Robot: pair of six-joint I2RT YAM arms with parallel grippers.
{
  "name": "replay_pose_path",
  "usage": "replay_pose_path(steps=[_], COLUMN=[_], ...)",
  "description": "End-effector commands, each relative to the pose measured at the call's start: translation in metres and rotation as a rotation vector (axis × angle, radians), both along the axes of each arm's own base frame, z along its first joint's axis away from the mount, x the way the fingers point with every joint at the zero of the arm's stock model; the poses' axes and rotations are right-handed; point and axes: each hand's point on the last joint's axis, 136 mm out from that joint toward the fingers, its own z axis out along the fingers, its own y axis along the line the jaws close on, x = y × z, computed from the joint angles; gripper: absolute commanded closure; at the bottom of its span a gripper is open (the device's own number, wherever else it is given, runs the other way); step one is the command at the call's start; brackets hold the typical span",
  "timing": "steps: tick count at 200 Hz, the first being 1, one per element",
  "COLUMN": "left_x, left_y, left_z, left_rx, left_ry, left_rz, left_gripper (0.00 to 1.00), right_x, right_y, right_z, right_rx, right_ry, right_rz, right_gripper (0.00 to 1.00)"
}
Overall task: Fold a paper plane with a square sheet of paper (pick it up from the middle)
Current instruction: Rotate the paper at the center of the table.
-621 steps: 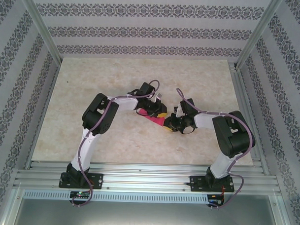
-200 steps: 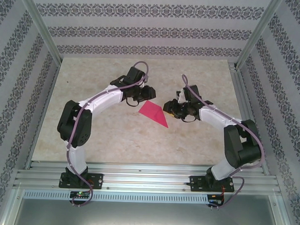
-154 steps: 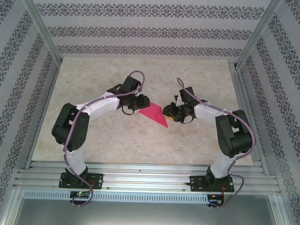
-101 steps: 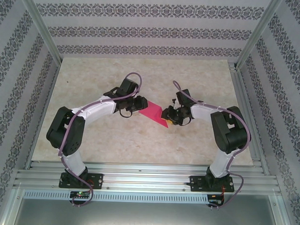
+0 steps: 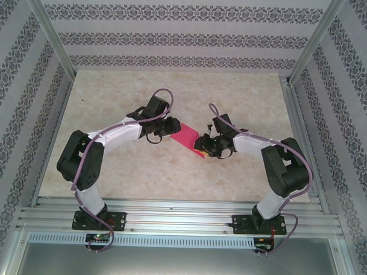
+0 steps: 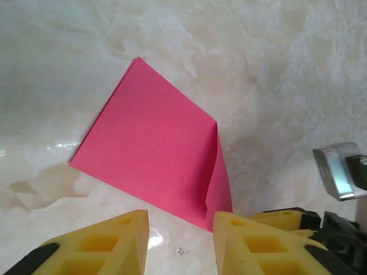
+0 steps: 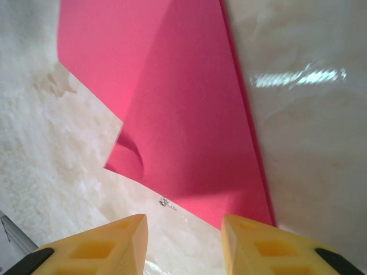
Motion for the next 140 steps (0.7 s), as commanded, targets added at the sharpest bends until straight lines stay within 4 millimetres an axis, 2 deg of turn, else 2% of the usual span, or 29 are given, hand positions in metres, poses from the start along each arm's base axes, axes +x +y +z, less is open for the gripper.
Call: replay_pose_path(steps=[1,12,36,59,85,140], left_x=[0.005,0.005,0.006,0.006,0.004,0.002], left_y=[0.001,0.002,0.004,0.006,0.008,0.012], left_z=[0.019,0.020,0.025,0.024,0.024,0.022], left_rx=[-0.029,-0.025,-0.028,-0.021,-0.016,-0.001], left_ry=[-0.061,-0.068,-0.090,-0.087,-0.087,-0.079], left_rz=[0.012,0.019,0.023,0.030,0.037,0.046], left_gripper=[0.63,0.63,0.63,0.63,0.63,0.63], right_x=[0.012,0.012,0.009,0.005,-0.004,-0.022], right_y=[-0.018,-0.021,-0.014,-0.008,-0.001,0.024], right_z=[0.003,-0.004,-0.010,-0.017,-0.018,-0.008], right_rx=[-0.048,-0.069,-0.046,-0.043,-0.028,0.025], right_ry=[-0.038,-0.017,-0.002,0.018,0.031,0.019], right_rz=[-0.040,-0.036,-0.020,-0.008,0.007,0.040], right_gripper=[0.60,0.60,0.57,0.59,0.59,0.59])
